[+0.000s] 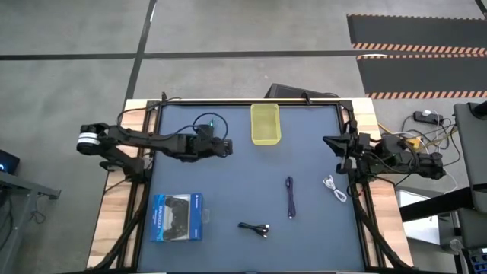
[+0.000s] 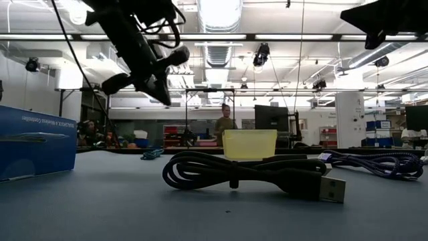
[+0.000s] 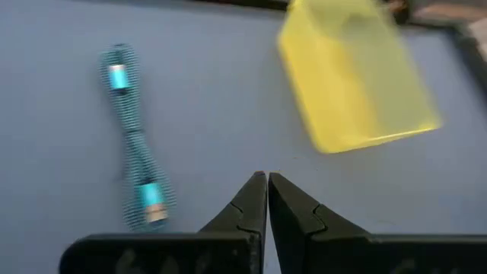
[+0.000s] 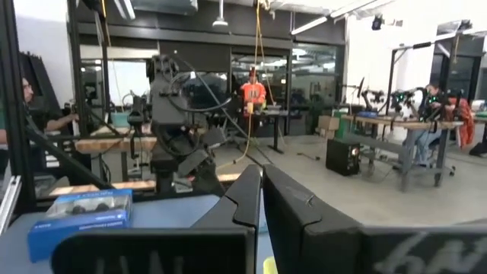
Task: Pick and place USB-C Cables
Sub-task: Put the blue charger cable into the yellow bin
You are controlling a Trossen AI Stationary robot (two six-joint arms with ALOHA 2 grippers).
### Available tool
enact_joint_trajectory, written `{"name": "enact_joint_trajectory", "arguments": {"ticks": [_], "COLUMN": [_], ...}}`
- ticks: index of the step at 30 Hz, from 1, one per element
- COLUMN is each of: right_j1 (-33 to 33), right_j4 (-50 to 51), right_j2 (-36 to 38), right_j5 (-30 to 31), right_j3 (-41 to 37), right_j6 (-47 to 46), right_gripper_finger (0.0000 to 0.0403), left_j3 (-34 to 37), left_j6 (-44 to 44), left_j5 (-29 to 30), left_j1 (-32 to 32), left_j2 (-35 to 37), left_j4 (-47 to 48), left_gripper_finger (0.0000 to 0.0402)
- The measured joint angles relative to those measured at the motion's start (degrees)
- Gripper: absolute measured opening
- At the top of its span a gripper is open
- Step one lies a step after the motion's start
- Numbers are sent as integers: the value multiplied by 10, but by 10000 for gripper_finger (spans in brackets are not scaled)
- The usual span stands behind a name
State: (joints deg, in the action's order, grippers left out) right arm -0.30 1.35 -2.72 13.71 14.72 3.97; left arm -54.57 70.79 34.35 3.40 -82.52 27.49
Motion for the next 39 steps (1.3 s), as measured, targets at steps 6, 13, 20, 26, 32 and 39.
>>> {"name": "enact_joint_trajectory", "arguments": {"ticks": [6, 13, 20, 26, 32, 39], "right_j1": [0, 0, 0, 0, 0, 0], "right_j4": [23, 36, 40, 40, 39, 39], "right_j2": [0, 0, 0, 0, 0, 0], "right_j5": [0, 0, 0, 0, 0, 0], "right_j3": [0, 0, 0, 0, 0, 0], "right_j6": [-17, -21, -21, -15, -10, -7], "right_gripper_finger": [9, 9, 9, 9, 9, 9], "left_j3": [-51, -54, -53, -50, -46, -39], "left_j6": [-8, -9, -47, -53, -55, -56], "left_j5": [-45, -88, -86, -68, -60, -51], "left_j1": [43, 90, 110, 125, 128, 129], "left_j2": [-43, -97, -120, -120, -120, -120], "left_j4": [79, 125, 102, 85, 81, 70], "left_gripper_finger": [0, 0, 0, 0, 13, 81]}}
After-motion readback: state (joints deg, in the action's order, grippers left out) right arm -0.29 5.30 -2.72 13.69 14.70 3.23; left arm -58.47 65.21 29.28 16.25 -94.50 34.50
